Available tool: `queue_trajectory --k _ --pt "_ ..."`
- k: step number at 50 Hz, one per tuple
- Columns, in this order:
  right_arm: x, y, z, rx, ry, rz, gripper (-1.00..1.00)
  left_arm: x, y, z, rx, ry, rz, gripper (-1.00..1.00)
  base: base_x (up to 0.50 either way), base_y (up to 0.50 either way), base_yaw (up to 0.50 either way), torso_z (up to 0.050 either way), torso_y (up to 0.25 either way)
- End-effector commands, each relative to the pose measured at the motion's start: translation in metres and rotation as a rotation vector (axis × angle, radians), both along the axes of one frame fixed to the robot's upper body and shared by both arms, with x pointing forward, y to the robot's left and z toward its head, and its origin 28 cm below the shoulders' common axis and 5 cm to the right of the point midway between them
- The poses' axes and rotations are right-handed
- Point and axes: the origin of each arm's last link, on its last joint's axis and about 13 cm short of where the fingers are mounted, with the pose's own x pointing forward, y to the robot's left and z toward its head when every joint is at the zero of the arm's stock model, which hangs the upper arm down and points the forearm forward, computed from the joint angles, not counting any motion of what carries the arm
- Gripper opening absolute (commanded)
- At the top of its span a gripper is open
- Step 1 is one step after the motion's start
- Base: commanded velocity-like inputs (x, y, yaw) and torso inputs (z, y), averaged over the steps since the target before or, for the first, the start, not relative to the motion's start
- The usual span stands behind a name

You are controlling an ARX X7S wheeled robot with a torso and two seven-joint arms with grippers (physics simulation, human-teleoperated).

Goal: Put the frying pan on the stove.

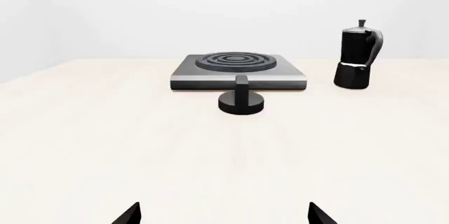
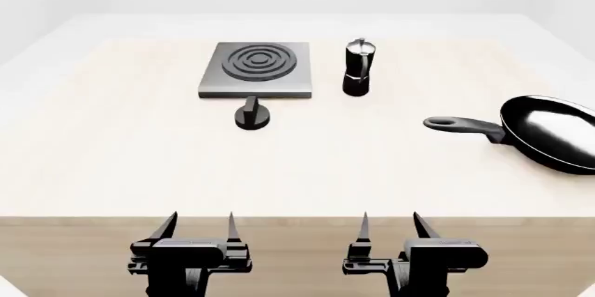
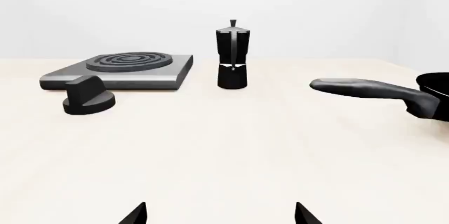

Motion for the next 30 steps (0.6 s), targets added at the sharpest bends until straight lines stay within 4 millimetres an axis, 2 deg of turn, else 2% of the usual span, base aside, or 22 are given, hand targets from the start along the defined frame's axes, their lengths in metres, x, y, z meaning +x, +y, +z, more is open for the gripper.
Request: queue_trajectory --k 1,16,25,30 --pt "0.001 -0.001 -0.003 0.001 0.005 0.001 1.0 -0.001 0.0 0.002 -0.006 0.002 0.001 1.0 0.0 0.0 0.0 0.0 0.0" --pt "-0.002 0.0 -0.001 0.009 0.018 -0.006 1.0 -0.001 0.001 0.001 0.018 0.011 0.01 1.0 0.0 0.0 0.0 0.0 0.0" --pt "-0.003 -0.002 0.0 0.009 0.002 -0.039 1.0 -0.004 0.002 0.008 0.053 -0.046 -0.005 1.0 0.0 0.0 0.0 0.0 0.0" --pt "-0.005 -0.001 0.025 0.014 -0.059 -0.069 1.0 -0.006 0.0 0.025 0.028 -0.102 -0.022 1.0 0.0 0.0 0.0 0.0 0.0"
